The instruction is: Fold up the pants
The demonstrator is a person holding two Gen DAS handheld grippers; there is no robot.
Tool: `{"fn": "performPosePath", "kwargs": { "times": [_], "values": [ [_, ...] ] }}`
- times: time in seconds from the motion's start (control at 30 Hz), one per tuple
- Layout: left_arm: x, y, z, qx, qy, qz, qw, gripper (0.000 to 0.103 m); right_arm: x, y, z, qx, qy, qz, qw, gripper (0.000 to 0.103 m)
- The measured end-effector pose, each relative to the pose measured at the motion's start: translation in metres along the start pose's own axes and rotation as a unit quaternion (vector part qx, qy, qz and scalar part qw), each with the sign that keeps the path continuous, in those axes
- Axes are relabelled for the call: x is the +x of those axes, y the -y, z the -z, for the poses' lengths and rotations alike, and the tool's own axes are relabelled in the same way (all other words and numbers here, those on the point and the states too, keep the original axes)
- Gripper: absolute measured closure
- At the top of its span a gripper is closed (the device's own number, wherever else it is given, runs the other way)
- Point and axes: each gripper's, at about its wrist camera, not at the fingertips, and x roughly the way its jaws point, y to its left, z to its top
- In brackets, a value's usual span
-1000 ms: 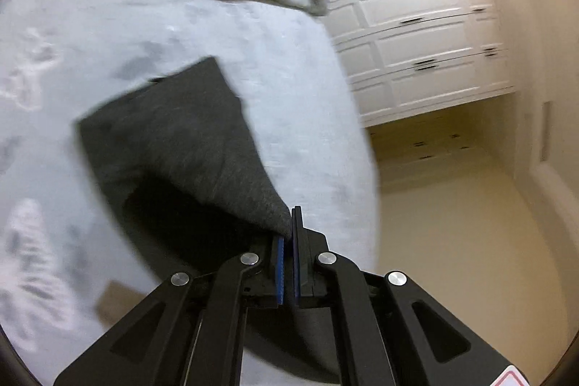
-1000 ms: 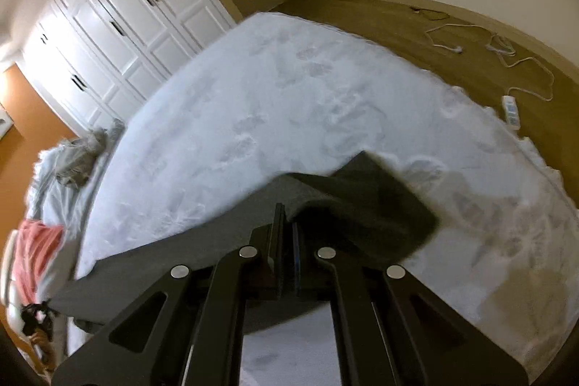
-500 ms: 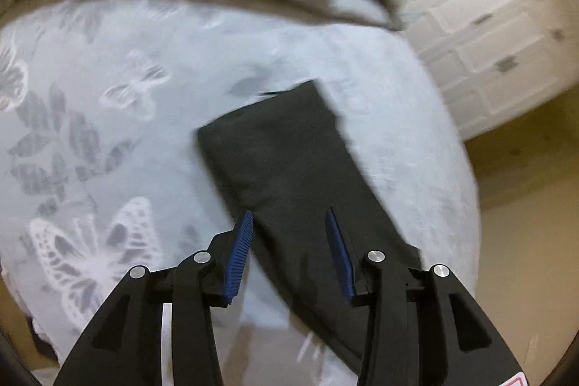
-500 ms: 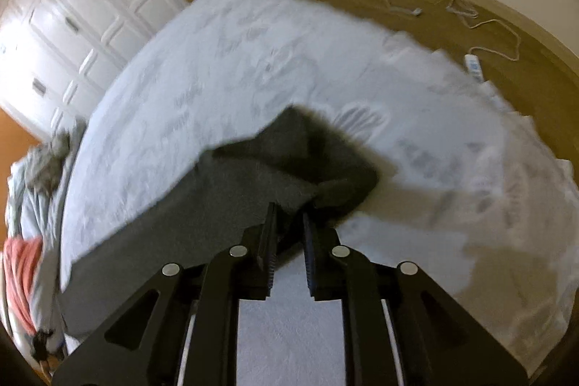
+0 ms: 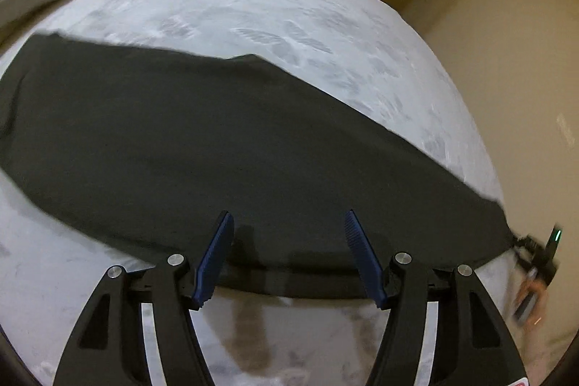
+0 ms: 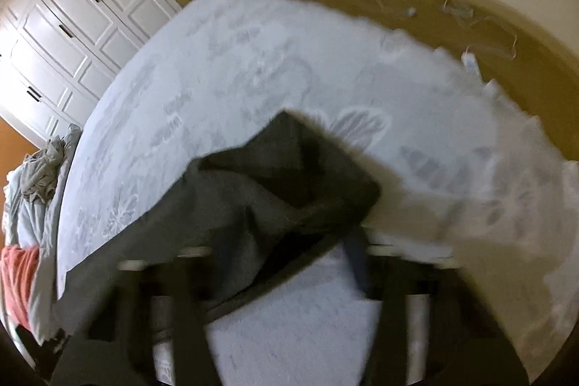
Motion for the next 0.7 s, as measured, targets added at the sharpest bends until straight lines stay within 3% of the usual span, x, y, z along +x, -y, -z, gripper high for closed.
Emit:
{"fn": "performPosePath", "kwargs": {
  "times": [0.07, 0.1, 0.13, 0.17, 0.23, 0.27, 0.37, 0.43, 0.57, 0.7],
  "values": [
    [0.004, 0.009, 0.007, 0.034, 0.007, -0.025, 0.9991, 0.042, -0.040, -0.026, -0.009, -0.054, 0.076, -0.033, 0.995, 0.092],
    [0.008, 0.013, 0.010, 0.048, 0.004, -0.035, 0.9982, 0.042, -0.049, -0.033, -0.010, -0.074, 0.093, -0.034, 0.992, 0.092],
    [0.013, 0.014, 0.012, 0.058, -0.003, -0.039, 0.9975, 0.042, -0.054, -0.039, -0.007, -0.109, 0.107, -0.006, 0.988, 0.091],
    [0.016, 0.012, 0.012, 0.063, -0.012, -0.041, 0.9971, 0.042, -0.043, -0.034, -0.004, -0.114, 0.091, 0.019, 0.989, 0.084],
    [0.027, 0.011, 0.014, 0.070, -0.027, -0.048, 0.9960, 0.041, 0.005, -0.003, 0.007, -0.080, -0.011, 0.066, 0.995, 0.082],
    [0.028, 0.015, 0.015, 0.075, -0.026, -0.054, 0.9954, 0.041, 0.008, 0.003, 0.010, -0.080, -0.017, 0.060, 0.995, 0.084],
    [0.029, 0.019, 0.018, 0.088, -0.023, -0.065, 0.9937, 0.037, -0.030, -0.010, 0.001, -0.088, 0.053, 0.075, 0.992, 0.067],
    [0.030, 0.021, 0.018, 0.094, -0.021, -0.066, 0.9932, 0.035, -0.048, -0.016, -0.003, -0.076, 0.085, 0.038, 0.993, 0.064],
    [0.036, 0.026, 0.018, 0.111, -0.018, -0.081, 0.9903, 0.034, -0.028, -0.010, -0.009, -0.061, 0.066, 0.069, 0.993, 0.059],
    [0.036, 0.030, 0.023, 0.132, -0.014, -0.092, 0.9868, 0.032, -0.015, -0.017, -0.016, -0.074, 0.083, 0.077, 0.991, 0.059]
  ]
}}
